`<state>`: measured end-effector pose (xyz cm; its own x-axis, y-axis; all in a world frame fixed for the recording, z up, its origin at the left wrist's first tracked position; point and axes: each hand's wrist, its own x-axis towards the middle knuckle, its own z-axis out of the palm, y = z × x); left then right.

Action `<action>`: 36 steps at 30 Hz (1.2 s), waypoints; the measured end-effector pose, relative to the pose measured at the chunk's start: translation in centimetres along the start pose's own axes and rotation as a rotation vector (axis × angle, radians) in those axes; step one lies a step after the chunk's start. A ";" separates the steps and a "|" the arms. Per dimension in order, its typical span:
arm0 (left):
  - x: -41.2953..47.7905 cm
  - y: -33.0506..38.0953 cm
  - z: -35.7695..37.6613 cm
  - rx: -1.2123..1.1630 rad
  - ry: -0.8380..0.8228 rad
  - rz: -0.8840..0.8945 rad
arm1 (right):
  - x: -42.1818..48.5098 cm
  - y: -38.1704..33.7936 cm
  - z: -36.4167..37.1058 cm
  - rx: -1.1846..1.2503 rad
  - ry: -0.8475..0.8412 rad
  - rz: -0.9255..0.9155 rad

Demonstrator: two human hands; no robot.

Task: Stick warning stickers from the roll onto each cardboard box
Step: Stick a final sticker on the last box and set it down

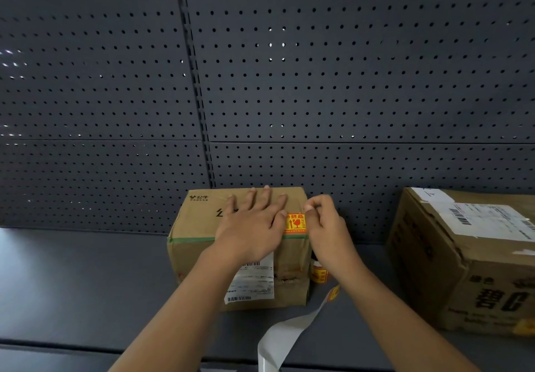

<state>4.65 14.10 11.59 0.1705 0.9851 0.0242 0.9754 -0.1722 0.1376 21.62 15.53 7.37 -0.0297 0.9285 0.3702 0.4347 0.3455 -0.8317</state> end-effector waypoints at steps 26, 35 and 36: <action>-0.4 -0.2 -0.4 -0.028 -0.075 0.067 | -0.2 0.0 -1.6 0.032 -0.160 -0.011; -0.9 -0.6 0.2 -0.125 0.197 0.101 | -0.8 0.1 -0.7 0.145 -0.053 0.006; -1.1 -0.7 0.2 -0.213 0.296 0.120 | -0.9 -0.1 -0.7 0.171 -0.051 0.013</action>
<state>3.82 13.18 11.24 0.2033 0.9206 0.3334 0.8950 -0.3128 0.3181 22.24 14.61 7.41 -0.0724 0.9372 0.3412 0.2763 0.3476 -0.8960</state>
